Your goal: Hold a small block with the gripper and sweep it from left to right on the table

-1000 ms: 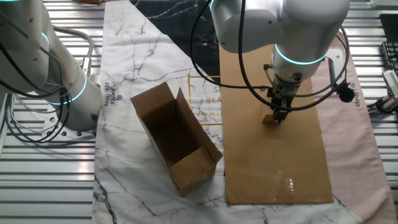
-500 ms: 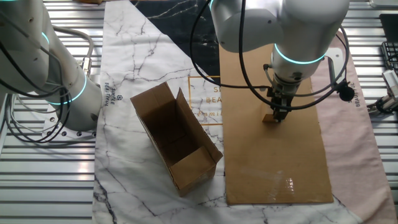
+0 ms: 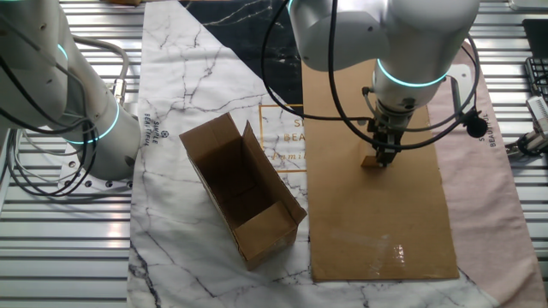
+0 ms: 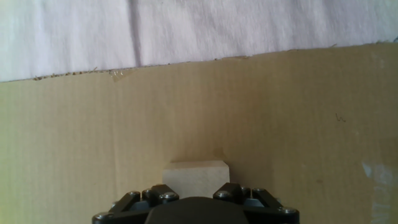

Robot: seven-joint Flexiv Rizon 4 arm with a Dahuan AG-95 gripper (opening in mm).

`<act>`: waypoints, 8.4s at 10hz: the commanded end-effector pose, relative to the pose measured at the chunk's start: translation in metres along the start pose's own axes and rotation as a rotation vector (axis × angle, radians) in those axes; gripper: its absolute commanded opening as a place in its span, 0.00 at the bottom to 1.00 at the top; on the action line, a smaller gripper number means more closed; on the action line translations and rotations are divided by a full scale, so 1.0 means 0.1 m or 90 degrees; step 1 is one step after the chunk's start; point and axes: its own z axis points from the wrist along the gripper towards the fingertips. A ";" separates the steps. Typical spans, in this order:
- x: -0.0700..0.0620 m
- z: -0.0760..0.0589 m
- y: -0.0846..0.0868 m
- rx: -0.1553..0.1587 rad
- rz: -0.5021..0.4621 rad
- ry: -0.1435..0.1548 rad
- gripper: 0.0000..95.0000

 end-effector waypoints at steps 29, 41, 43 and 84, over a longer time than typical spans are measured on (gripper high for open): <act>-0.01 -0.01 0.05 -0.004 0.002 -0.007 0.20; -0.01 -0.01 0.05 -0.015 0.000 -0.008 0.40; -0.01 -0.01 0.05 -0.015 -0.002 -0.011 0.60; -0.40 -0.66 -0.41 0.001 -0.020 0.008 0.40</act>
